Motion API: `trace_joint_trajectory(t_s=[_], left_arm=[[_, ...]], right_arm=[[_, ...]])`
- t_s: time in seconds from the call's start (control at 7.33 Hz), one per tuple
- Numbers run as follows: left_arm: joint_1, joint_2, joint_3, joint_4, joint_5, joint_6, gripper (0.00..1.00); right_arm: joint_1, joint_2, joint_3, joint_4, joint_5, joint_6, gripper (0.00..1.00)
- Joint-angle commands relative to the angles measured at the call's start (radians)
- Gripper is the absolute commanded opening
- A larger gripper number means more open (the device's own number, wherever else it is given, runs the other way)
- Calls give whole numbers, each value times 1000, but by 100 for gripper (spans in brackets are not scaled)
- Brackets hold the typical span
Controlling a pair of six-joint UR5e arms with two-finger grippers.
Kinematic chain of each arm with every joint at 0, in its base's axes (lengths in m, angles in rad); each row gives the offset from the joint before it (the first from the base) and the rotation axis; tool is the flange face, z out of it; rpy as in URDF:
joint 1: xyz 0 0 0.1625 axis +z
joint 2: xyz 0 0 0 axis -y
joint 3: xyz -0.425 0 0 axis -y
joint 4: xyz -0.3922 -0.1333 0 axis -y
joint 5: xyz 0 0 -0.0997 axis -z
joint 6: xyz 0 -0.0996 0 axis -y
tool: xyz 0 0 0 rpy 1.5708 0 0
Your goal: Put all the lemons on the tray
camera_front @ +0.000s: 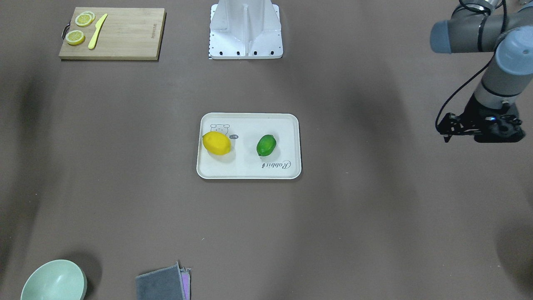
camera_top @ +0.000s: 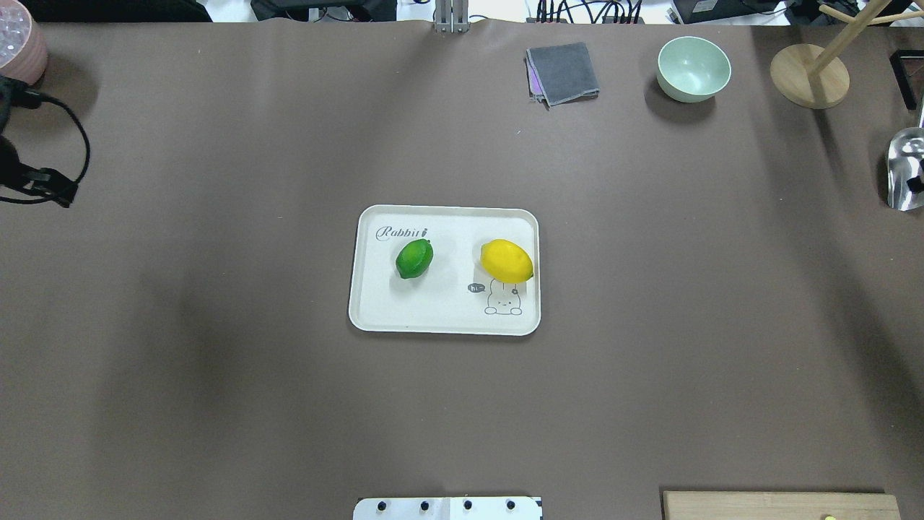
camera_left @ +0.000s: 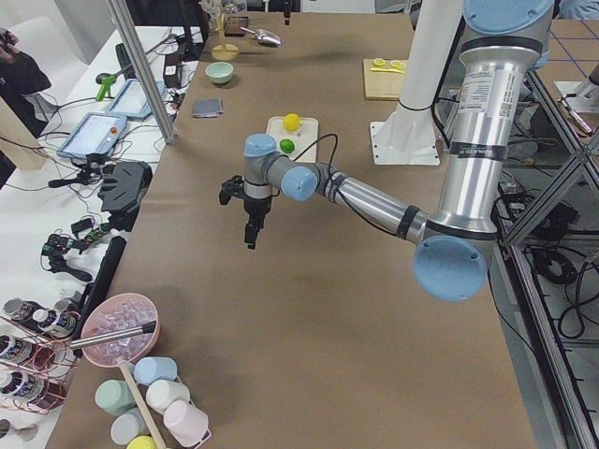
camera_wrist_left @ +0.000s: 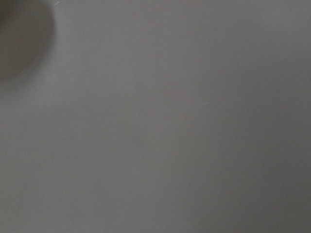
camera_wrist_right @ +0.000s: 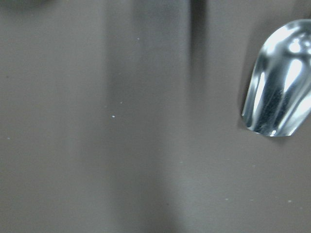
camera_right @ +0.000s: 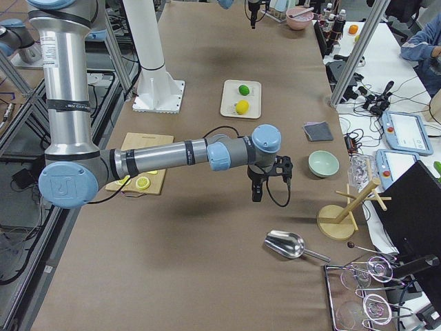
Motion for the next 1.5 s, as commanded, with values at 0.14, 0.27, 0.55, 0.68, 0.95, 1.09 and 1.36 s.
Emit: trace_joint_trajectory(t_s=[0.14, 0.27, 0.55, 0.68, 0.95, 1.09, 1.36], left_arm=[[-305, 179, 42, -12, -204, 346, 99], [-391, 189, 51, -12, -223, 453, 99], [-459, 212, 62, -10, -292, 470, 99], [-495, 229, 66, -12, -338, 473, 99], [-498, 234, 71, -28, -332, 471, 99], [-498, 232, 71, -28, -332, 468, 99], [-498, 230, 71, -28, -332, 468, 99]], right_arm=[[116, 12, -105, -5, 8, -115, 100], [123, 12, -112, -7, 2, -120, 100], [124, 6, -113, -7, -9, -125, 100], [124, 1, -109, -7, -9, -123, 100], [124, -3, -109, -8, -12, -121, 100], [124, -8, -107, -26, -12, -121, 100], [124, -41, -73, -50, -15, -126, 100]])
